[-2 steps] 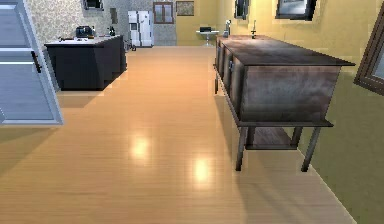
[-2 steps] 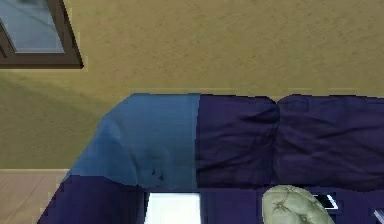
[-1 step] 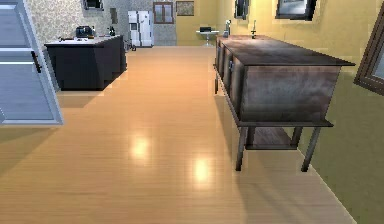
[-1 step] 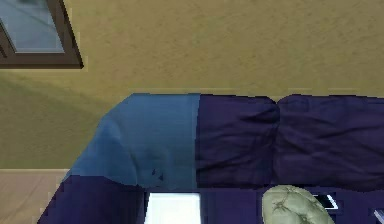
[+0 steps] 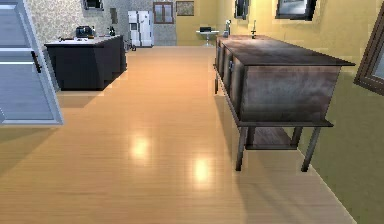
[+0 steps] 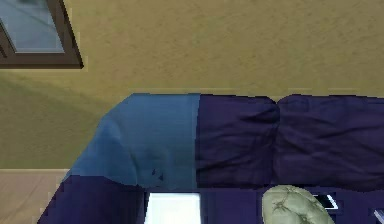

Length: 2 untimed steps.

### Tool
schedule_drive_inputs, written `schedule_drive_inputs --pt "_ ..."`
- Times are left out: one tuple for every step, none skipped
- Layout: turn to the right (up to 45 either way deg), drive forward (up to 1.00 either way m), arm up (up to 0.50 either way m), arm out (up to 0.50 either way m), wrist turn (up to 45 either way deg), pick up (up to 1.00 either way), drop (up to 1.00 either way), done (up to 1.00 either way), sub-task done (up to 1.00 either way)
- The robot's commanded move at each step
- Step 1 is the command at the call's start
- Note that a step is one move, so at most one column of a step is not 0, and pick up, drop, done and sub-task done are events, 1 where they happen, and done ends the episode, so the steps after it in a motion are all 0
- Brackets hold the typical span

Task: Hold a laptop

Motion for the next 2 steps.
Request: schedule_drive_inputs --pt "0.0 0.0 0.0 0.0 45.0 0.0 0.0 0.0 0.0" --pt "0.0 0.0 0.0 0.0 36.0 0.0 0.0 0.0 0.0"
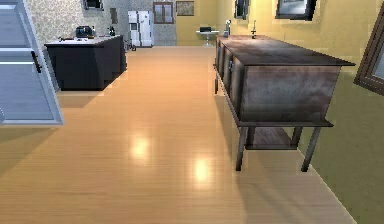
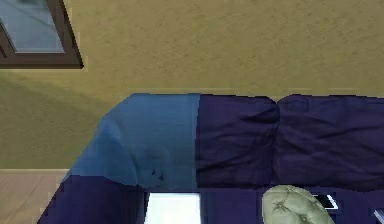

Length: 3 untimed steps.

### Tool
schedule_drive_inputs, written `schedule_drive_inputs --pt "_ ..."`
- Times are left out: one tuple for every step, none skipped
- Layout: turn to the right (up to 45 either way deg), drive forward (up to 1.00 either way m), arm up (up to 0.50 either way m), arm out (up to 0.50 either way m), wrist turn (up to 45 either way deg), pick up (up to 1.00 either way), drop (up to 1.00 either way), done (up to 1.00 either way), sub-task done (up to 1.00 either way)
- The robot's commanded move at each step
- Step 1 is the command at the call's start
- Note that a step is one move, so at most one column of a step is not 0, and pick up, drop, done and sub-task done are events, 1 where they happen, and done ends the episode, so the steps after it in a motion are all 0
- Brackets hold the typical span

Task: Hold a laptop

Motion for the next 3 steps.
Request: schedule_drive_inputs --pt "0.0 0.0 -0.3 0.0 0.0 0.0 0.0 0.0 0.0" --pt "0.0 0.0 0.0 0.0 0.0 1.0 0.0 0.0 0.0" --pt "0.0 0.0 0.1 0.0 0.0 0.0 0.0 0.0 0.0"
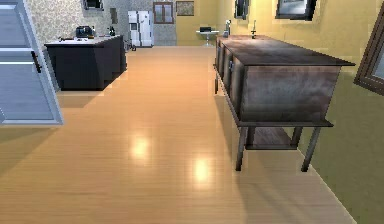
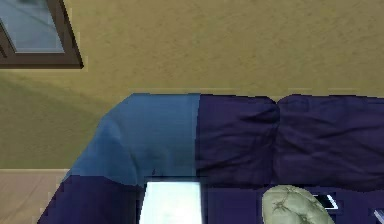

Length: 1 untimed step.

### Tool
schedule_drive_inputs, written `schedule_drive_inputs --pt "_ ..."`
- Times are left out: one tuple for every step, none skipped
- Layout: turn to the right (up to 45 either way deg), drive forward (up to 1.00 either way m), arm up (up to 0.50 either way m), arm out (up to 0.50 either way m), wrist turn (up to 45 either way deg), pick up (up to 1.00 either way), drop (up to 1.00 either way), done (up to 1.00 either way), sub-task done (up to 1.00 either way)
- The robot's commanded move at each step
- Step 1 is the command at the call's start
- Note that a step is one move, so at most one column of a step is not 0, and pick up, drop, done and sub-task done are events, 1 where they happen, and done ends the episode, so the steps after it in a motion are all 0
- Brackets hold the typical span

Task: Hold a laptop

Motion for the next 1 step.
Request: schedule_drive_inputs --pt "0.0 0.0 0.0 0.0 0.0 0.0 0.0 1.0 0.0"
